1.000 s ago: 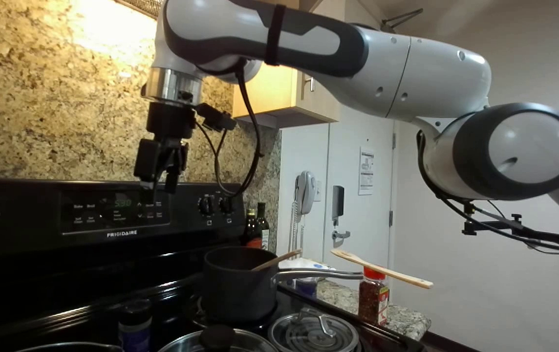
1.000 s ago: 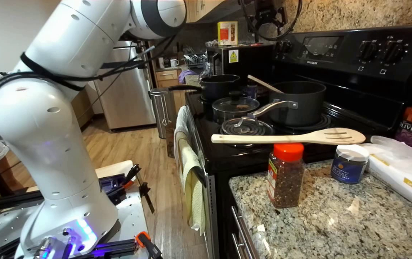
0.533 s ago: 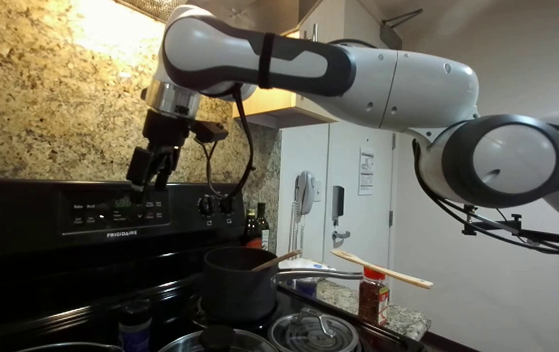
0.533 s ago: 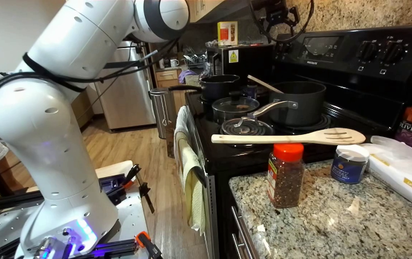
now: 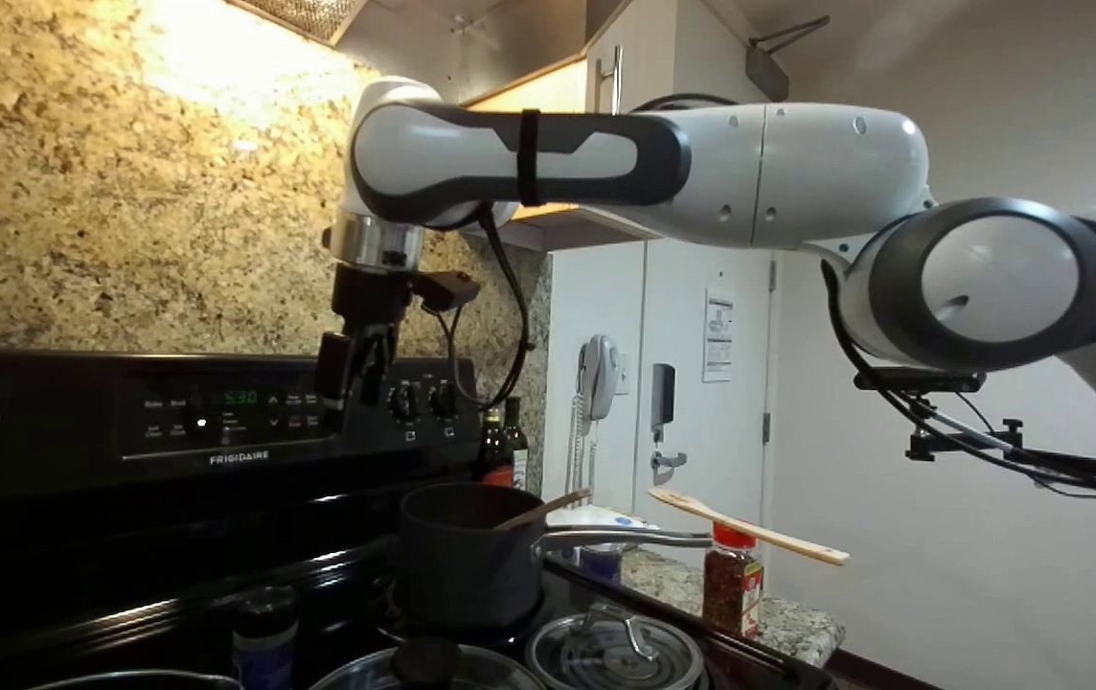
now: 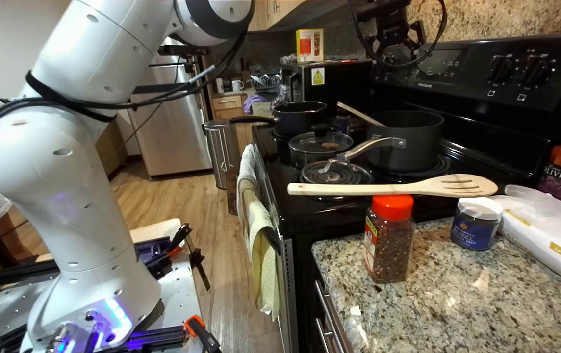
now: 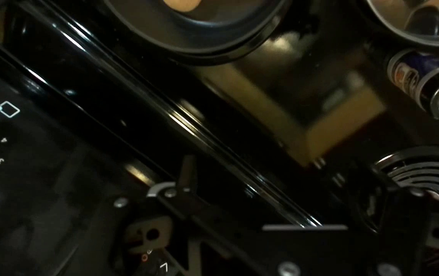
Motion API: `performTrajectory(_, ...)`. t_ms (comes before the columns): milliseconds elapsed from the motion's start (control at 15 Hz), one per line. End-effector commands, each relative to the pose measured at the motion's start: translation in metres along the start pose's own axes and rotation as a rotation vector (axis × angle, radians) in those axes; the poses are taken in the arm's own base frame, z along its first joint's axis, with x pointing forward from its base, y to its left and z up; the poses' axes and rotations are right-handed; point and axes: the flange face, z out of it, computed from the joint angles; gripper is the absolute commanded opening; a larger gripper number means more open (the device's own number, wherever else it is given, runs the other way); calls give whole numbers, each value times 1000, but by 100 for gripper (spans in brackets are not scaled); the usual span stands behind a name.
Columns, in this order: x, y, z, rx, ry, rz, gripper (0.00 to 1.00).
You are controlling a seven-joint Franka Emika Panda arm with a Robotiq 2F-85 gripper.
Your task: Remove the seasoning shaker from the far right of the countertop and put it on the left side of the stove
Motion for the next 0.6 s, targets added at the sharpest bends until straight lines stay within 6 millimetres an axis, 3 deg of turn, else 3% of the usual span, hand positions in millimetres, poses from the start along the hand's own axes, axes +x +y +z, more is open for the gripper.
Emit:
performTrajectory(0,-27,-11,-12,19,-63,-48,100)
performTrajectory(533,-76,-12,-47,26,-11,57,100)
